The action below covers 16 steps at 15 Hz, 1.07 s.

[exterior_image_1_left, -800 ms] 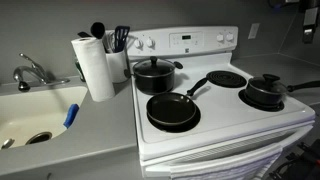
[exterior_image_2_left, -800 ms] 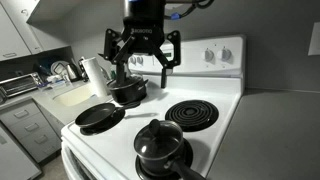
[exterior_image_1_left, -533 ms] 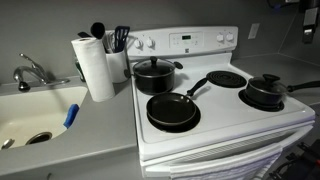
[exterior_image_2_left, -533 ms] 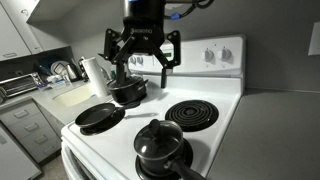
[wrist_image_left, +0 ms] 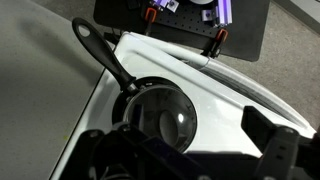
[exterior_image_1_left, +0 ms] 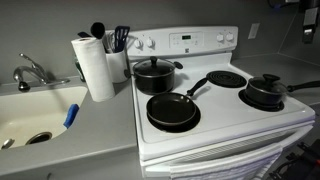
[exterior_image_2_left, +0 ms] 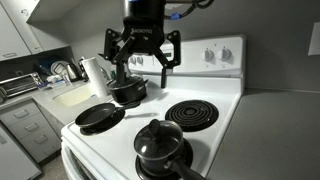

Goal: Remove the lid from the black pot on the right side of the stove

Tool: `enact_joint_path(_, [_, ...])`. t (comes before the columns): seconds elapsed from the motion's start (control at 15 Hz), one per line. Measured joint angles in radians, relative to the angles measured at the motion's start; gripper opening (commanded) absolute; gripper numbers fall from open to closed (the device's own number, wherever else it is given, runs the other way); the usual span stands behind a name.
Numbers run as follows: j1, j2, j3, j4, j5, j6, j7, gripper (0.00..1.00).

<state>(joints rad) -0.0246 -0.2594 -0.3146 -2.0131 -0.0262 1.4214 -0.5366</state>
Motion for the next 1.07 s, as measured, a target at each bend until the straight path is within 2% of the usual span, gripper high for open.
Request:
enact_joint_path(0.47, [-0.010, 0.000, 0.021, -0.005, -0.004, 0.001, 0.000, 1.00])
enact_joint_path(1.07, [-0.009, -0.006, 0.066, -0.055, -0.084, 0.033, -0.013, 1.00])
